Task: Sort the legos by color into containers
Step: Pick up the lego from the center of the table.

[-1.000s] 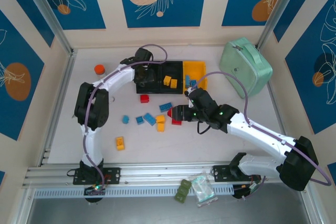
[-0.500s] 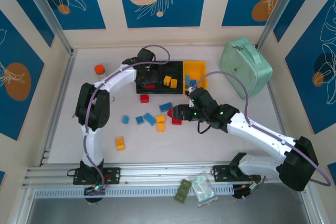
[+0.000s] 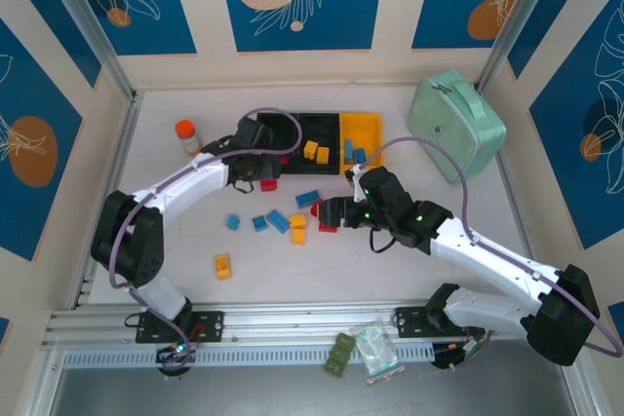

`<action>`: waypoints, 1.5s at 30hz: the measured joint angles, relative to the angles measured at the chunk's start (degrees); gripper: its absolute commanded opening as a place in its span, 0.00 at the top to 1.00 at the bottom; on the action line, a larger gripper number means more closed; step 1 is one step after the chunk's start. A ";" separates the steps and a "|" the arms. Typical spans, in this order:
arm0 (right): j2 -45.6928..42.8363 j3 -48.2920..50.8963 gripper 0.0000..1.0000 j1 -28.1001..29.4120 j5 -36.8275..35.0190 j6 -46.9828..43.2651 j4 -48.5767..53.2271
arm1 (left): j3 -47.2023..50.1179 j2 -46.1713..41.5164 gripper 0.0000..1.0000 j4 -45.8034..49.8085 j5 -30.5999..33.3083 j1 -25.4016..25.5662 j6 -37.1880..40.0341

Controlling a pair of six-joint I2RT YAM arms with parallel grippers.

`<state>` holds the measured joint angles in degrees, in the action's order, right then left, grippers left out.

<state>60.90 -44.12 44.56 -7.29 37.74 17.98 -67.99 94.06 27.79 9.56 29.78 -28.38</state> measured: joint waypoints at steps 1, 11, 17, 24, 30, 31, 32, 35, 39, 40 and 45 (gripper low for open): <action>0.00 0.04 0.21 0.15 0.04 -0.02 -0.50 | 1.36 -0.13 0.27 -0.76 0.17 0.17 -0.02; 0.07 0.39 0.21 2.01 0.00 0.02 -1.95 | 9.44 1.05 0.22 -10.45 4.50 3.82 -0.26; 0.07 0.57 0.21 2.01 -0.31 0.04 -1.88 | 9.20 5.57 0.25 -13.73 6.95 4.11 -0.26; 0.07 0.92 0.22 1.99 -0.66 0.09 -1.68 | 6.25 10.40 0.33 -13.70 9.18 4.11 -0.22; 0.07 1.40 0.22 1.77 -0.85 0.24 -1.66 | 4.35 11.69 0.56 -13.88 9.84 4.11 0.13; 0.07 1.51 0.22 1.64 -0.85 0.24 -1.64 | 4.35 11.69 0.58 -13.88 9.86 4.11 0.20; 0.07 1.62 0.22 1.53 -0.85 0.24 -1.62 | 4.31 11.69 0.60 -13.88 9.84 4.11 0.15; 0.07 1.77 0.22 1.16 -0.85 0.24 -1.66 | 4.28 11.54 0.64 -13.86 9.77 4.11 -0.07; 0.17 1.79 0.22 0.90 -0.83 0.24 -1.68 | 5.14 10.51 0.65 -13.14 9.46 4.11 -0.02; 0.28 1.79 0.22 0.83 -0.83 0.24 -1.68 | 5.57 9.86 0.65 -12.72 9.29 4.11 -0.04; 0.55 1.81 0.23 0.81 -0.83 0.24 -1.70 | 6.12 5.53 0.65 -8.35 7.87 4.11 -0.04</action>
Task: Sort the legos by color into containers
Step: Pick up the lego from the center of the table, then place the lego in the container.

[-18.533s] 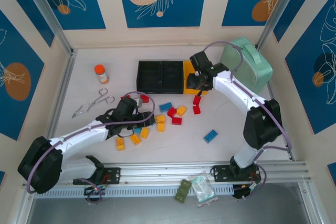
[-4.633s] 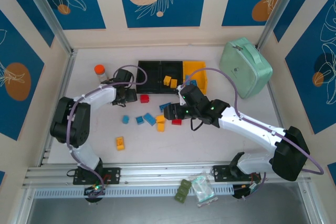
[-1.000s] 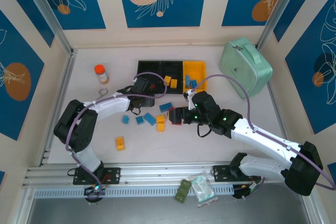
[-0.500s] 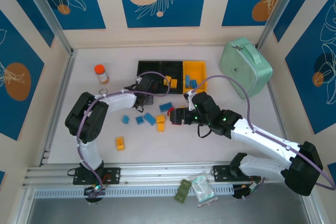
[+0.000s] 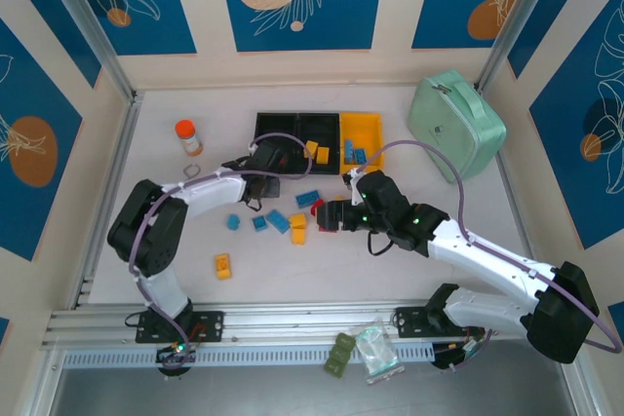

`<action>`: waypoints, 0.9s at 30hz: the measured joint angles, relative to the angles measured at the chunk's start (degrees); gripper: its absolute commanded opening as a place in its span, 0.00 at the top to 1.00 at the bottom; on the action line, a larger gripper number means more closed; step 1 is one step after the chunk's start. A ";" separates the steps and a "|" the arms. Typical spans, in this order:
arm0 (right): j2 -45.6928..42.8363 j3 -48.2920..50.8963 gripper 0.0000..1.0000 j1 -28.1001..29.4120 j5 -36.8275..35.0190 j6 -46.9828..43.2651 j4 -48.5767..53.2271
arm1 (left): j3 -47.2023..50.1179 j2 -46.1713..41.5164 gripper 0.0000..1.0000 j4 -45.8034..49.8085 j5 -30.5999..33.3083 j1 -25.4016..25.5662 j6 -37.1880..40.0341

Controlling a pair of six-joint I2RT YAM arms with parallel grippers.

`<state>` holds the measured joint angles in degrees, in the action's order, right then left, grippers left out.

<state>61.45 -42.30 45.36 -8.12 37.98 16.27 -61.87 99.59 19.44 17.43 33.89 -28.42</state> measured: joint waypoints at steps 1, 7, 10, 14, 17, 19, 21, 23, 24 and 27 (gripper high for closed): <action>0.00 0.00 0.23 0.00 0.00 0.00 0.00 | -0.61 -0.55 0.65 1.36 -0.33 0.00 0.00; 0.00 0.00 0.22 0.00 -0.02 0.00 0.02 | -6.45 -1.36 0.65 6.14 -2.49 -0.02 0.02; 0.00 -0.04 0.23 -0.02 -0.02 0.00 0.15 | -9.25 -1.36 0.65 7.63 -3.61 -0.28 0.02; 0.00 -0.28 0.23 -0.31 -0.04 -0.02 1.01 | -14.91 -0.79 0.65 10.19 -5.07 -1.03 0.07; 0.00 -0.44 0.23 -0.50 -0.04 -0.02 1.16 | -20.13 1.44 0.65 11.21 -5.55 -1.92 0.09; 0.00 -0.44 0.23 -0.57 -0.04 -0.02 1.16 | -23.10 3.50 0.65 11.52 -5.92 -2.78 0.28; 0.00 -0.44 0.22 -0.68 -0.04 -0.02 1.25 | -25.97 6.01 0.65 12.52 -6.34 -3.61 0.35; 0.00 -0.44 0.23 -0.87 -0.04 -0.02 1.36 | -28.44 8.72 0.65 13.14 -6.51 -4.20 0.46; 0.00 -0.44 0.23 -1.03 -0.04 -0.02 1.38 | -29.51 10.10 0.65 13.33 -6.49 -4.48 0.48; -0.04 -0.44 0.23 -1.51 -0.04 -0.02 1.42 | -32.48 13.81 0.65 14.58 -6.49 -5.11 0.48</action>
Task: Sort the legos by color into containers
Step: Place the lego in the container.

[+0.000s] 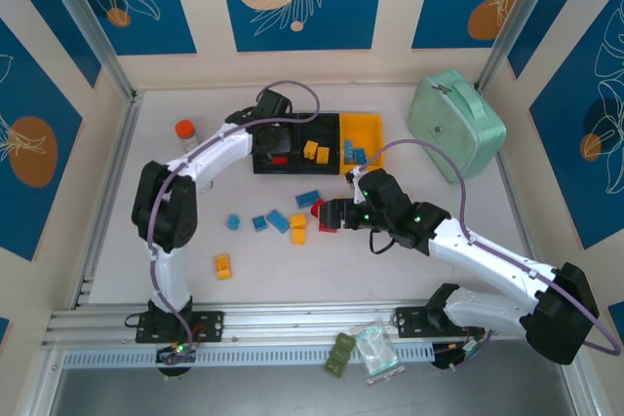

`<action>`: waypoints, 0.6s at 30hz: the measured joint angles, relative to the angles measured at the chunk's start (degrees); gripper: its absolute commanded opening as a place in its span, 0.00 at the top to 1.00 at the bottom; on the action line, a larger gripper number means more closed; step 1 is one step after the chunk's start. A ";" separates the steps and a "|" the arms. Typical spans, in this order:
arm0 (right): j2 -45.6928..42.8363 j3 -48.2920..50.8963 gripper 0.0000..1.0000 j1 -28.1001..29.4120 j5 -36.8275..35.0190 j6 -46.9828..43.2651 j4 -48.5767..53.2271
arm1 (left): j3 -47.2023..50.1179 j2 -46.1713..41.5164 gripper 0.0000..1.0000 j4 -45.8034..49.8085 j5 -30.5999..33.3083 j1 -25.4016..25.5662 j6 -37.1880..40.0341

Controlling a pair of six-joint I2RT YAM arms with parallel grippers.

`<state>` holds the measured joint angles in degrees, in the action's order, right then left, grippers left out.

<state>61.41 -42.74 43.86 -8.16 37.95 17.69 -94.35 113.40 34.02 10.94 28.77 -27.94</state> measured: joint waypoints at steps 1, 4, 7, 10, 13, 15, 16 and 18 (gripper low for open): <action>-0.02 0.00 0.23 -0.13 0.00 0.00 0.09 | -0.76 0.94 0.65 0.24 0.00 -0.17 0.00; -0.11 0.00 0.23 -0.76 0.00 0.02 0.33 | -3.39 4.07 0.64 1.25 0.00 -0.94 0.00; -0.11 0.00 0.23 -1.05 0.00 0.02 0.39 | -5.31 6.38 0.62 1.68 0.00 -1.64 0.00; -0.11 0.00 0.23 -1.20 0.02 0.02 0.37 | -6.97 8.00 0.60 2.36 0.02 -2.05 0.00; -0.11 0.00 0.23 -1.31 0.02 0.02 0.37 | -8.63 9.49 0.53 2.89 0.02 -2.12 0.02; -0.11 0.00 0.23 -1.40 0.02 0.02 0.35 | -9.16 10.08 0.48 3.17 0.02 -2.12 0.26; -0.11 0.00 0.23 -1.46 0.02 0.02 0.37 | -9.33 10.19 0.46 3.37 0.00 -2.12 0.26; -0.11 0.00 0.23 -1.55 0.02 0.04 0.37 | -9.33 10.21 0.44 3.43 0.02 -2.12 0.44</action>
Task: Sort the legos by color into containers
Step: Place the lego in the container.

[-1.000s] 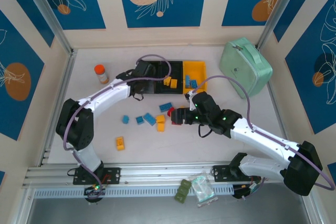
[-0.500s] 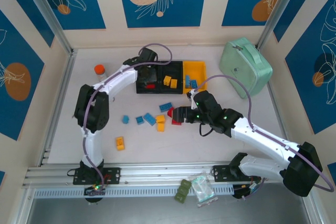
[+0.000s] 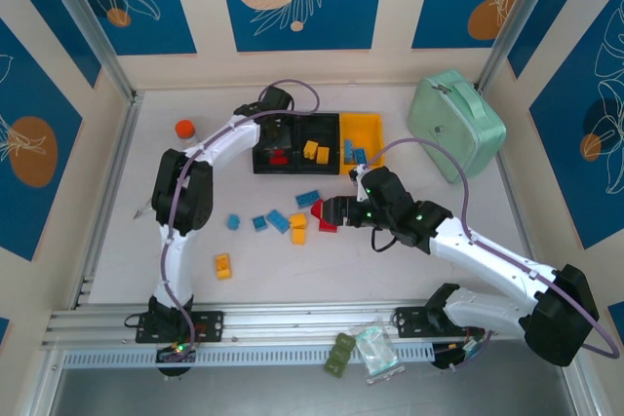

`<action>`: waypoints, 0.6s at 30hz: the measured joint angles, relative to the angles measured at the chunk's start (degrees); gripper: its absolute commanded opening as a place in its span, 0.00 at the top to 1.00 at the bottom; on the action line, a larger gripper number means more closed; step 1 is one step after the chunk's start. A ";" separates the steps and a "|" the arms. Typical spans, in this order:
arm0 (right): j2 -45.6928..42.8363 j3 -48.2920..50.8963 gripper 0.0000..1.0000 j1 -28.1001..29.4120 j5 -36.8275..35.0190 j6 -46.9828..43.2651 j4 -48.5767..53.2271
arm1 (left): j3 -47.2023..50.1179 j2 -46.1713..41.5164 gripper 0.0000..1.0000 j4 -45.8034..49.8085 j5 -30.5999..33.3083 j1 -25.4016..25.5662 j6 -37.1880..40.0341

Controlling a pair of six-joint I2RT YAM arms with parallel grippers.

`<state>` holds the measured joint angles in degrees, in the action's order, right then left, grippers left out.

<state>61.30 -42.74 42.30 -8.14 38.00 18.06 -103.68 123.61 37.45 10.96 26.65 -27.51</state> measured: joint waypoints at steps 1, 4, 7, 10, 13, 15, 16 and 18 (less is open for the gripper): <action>0.00 0.02 0.23 -0.02 0.00 0.00 0.00 | -0.04 0.00 0.43 0.04 -0.04 0.00 0.04; 0.00 0.02 0.23 0.00 0.02 0.00 -0.02 | -0.07 0.00 0.43 0.20 -0.02 0.00 0.04; 0.00 0.02 0.23 0.00 0.02 0.02 -0.04 | 0.28 -0.37 0.43 0.31 -0.22 0.02 0.02; 0.00 0.02 0.23 0.00 0.02 0.02 -0.02 | 3.54 -3.19 0.43 -0.37 -1.05 0.07 0.11; 0.00 0.02 0.23 0.00 0.02 0.04 0.00 | 8.31 -8.09 0.43 -0.66 -2.08 0.17 0.44; 0.00 0.02 0.23 0.00 0.02 0.20 0.07 | 11.26 -11.72 0.42 -0.98 -2.62 0.26 0.61; 0.00 0.02 0.23 0.00 0.02 0.20 0.20 | 12.55 -13.29 0.42 -1.25 -2.82 0.33 0.63; -0.02 0.02 0.23 0.00 0.02 0.22 0.70 | 15.47 -16.74 0.42 -1.42 -3.34 0.59 0.68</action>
<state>61.28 -42.72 42.30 -8.12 38.22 18.76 -88.20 106.87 36.03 7.62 27.24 -26.83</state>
